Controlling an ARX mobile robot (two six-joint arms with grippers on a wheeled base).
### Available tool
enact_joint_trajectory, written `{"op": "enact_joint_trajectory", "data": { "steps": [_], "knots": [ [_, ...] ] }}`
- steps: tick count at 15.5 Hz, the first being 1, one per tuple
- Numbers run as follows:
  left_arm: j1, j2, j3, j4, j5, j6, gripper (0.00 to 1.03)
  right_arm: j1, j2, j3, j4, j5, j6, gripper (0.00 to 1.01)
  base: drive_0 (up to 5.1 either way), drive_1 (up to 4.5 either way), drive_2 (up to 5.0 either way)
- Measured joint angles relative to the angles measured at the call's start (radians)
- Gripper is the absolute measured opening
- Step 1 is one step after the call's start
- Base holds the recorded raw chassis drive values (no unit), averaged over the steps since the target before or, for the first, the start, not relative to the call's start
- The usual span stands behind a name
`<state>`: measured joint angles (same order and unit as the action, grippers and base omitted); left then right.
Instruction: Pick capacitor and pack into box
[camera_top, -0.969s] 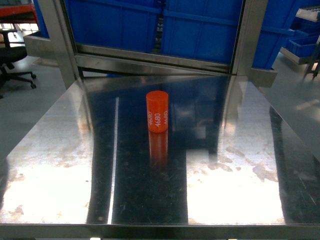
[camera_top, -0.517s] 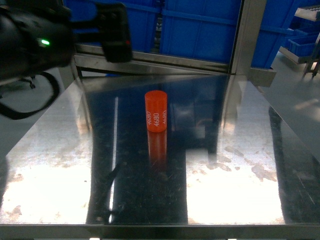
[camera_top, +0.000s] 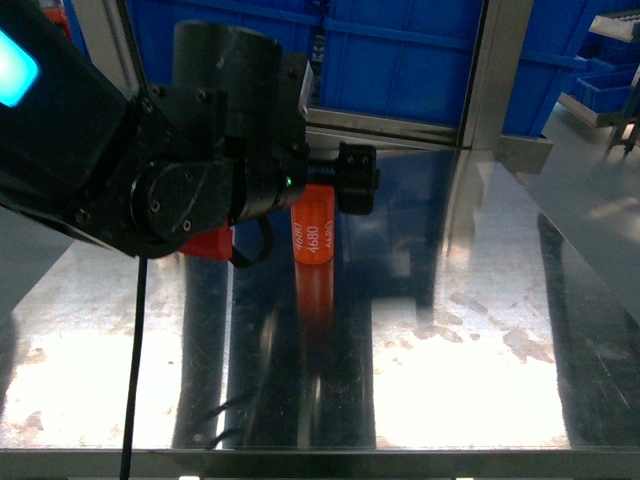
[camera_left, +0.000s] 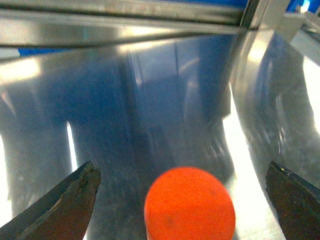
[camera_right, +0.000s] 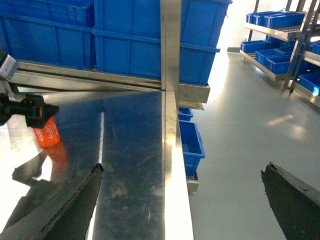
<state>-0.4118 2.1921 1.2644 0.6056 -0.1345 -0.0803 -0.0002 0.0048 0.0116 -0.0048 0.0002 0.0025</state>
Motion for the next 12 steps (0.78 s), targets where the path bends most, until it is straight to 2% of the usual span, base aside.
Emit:
{"op": "enact_joint_trajectory", "data": {
  "steps": [5,9,11,12],
  "knots": [
    [-0.006,0.145,0.031,-0.022,-0.028,-0.029,0.97,0.000,0.000,0.000,0.000,0.000,0.000,0.98,0.0,0.00,0.0],
    [-0.004,0.158,0.052,-0.021,-0.015,-0.057,0.61,0.000,0.000,0.000,0.000,0.000,0.000,0.98,0.0,0.00,0.0],
    [-0.001,0.158,0.052,-0.013,-0.010,-0.087,0.47,0.000,0.000,0.000,0.000,0.000,0.000,0.98,0.0,0.00,0.0],
    [0.004,0.149,0.037,0.005,-0.010,-0.106,0.45,0.000,0.000,0.000,0.000,0.000,0.000,0.98,0.0,0.00,0.0]
  ]
}}
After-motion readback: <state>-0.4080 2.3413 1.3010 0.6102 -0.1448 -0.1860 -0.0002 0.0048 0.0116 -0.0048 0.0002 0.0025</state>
